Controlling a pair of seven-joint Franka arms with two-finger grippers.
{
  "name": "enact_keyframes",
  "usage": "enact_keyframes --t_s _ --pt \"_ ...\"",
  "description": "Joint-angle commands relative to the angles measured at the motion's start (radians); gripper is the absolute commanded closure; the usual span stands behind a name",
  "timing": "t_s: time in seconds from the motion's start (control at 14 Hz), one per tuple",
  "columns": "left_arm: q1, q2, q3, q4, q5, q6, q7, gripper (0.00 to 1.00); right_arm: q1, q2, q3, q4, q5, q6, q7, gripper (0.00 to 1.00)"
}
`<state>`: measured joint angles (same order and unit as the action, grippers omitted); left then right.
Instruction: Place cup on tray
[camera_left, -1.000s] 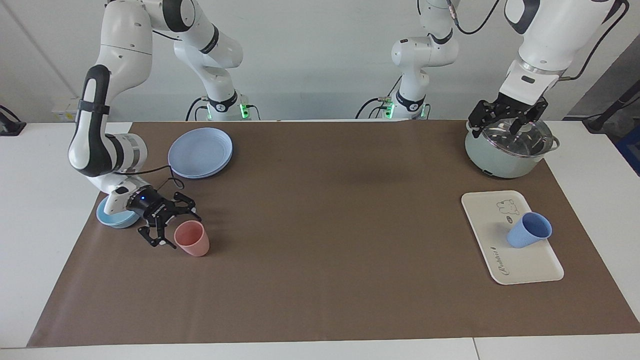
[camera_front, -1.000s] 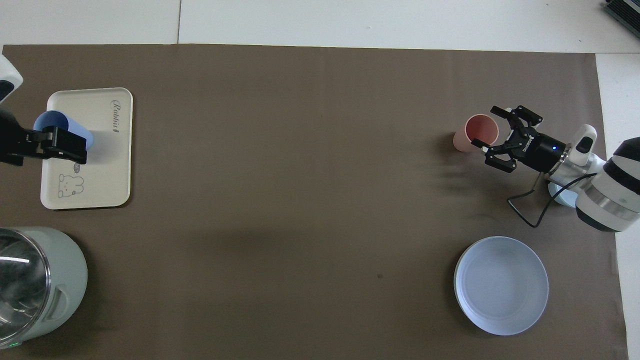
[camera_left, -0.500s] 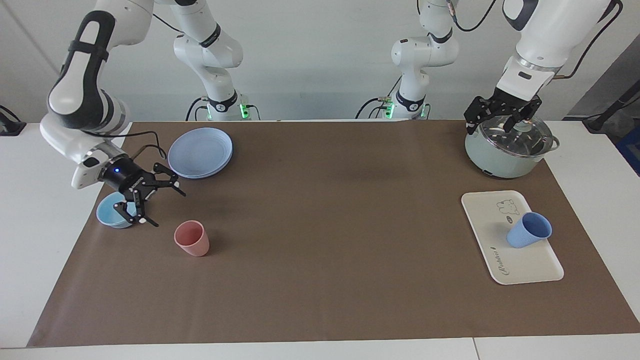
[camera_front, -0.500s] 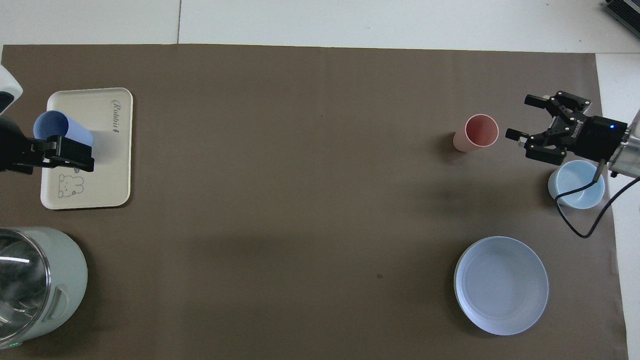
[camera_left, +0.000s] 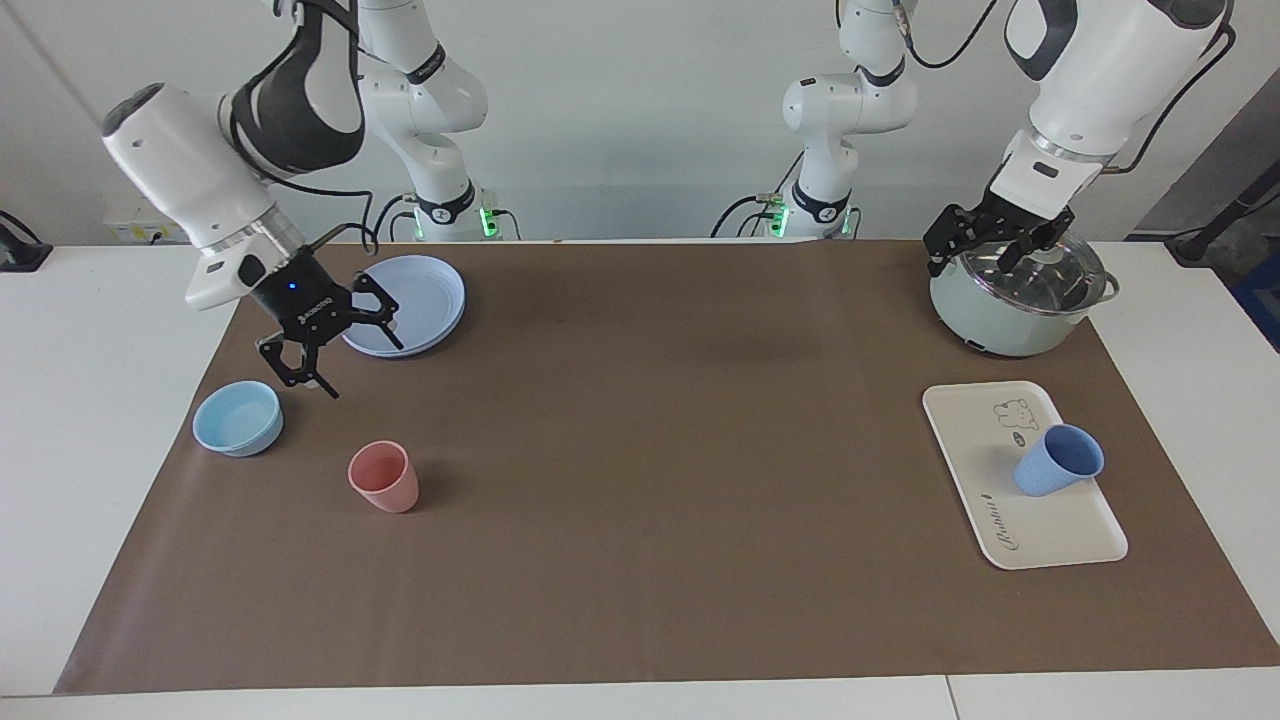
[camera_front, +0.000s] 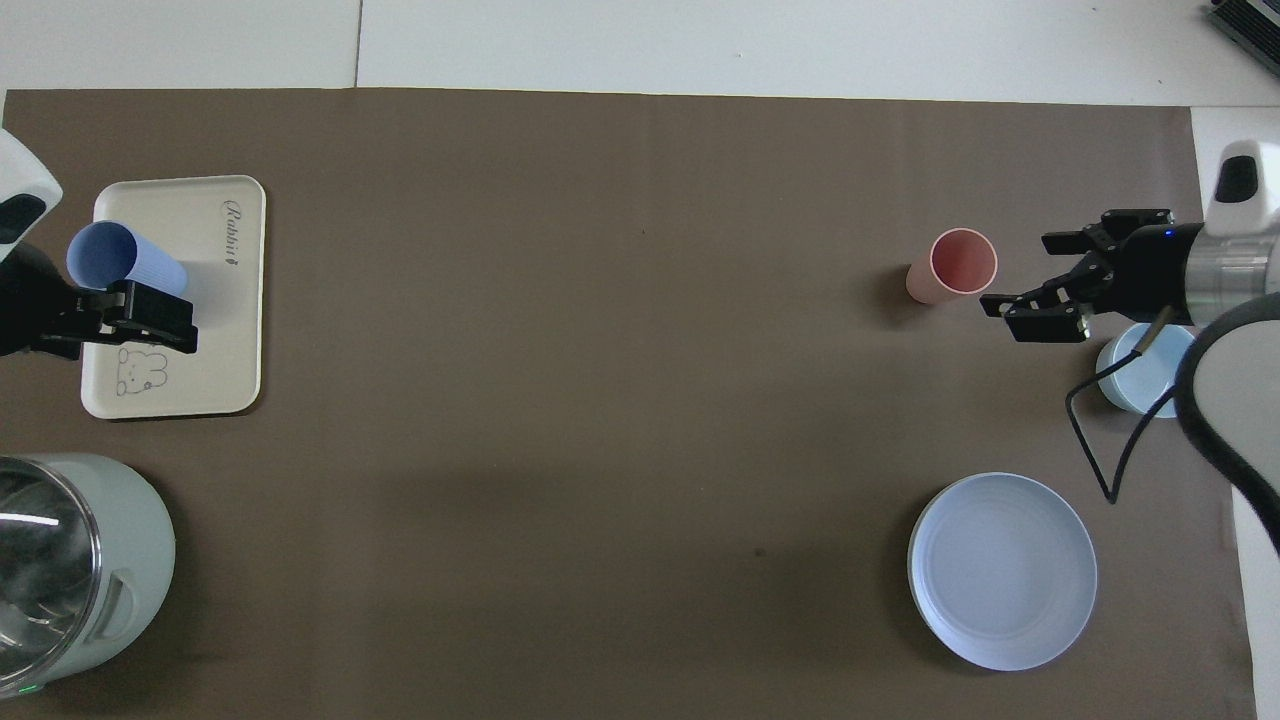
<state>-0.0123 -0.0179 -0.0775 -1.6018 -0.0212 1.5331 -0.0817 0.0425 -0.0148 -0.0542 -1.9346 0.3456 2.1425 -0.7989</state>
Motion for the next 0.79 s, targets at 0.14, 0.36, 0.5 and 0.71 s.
enact_keyframes --t_s 0.14,0.36,0.5,0.71 --pt "-0.008 -0.03 0.01 -0.033 -0.013 0.016 -0.003 0.0 0.057 -0.036 0.008 0.017 -0.263 -0.063 0.471 0.0" --pt "-0.008 -0.03 0.01 -0.035 -0.013 0.016 -0.003 0.0 0.073 -0.039 0.008 0.135 -0.393 -0.293 0.66 0.0" --pt "-0.006 -0.03 0.01 -0.035 -0.013 0.016 -0.004 0.0 0.067 -0.036 0.005 0.218 -0.392 -0.401 0.717 0.0" --pt "-0.008 -0.03 0.01 -0.033 -0.013 0.016 -0.004 0.0 0.057 -0.037 -0.01 0.325 -0.369 -0.567 0.754 0.0"
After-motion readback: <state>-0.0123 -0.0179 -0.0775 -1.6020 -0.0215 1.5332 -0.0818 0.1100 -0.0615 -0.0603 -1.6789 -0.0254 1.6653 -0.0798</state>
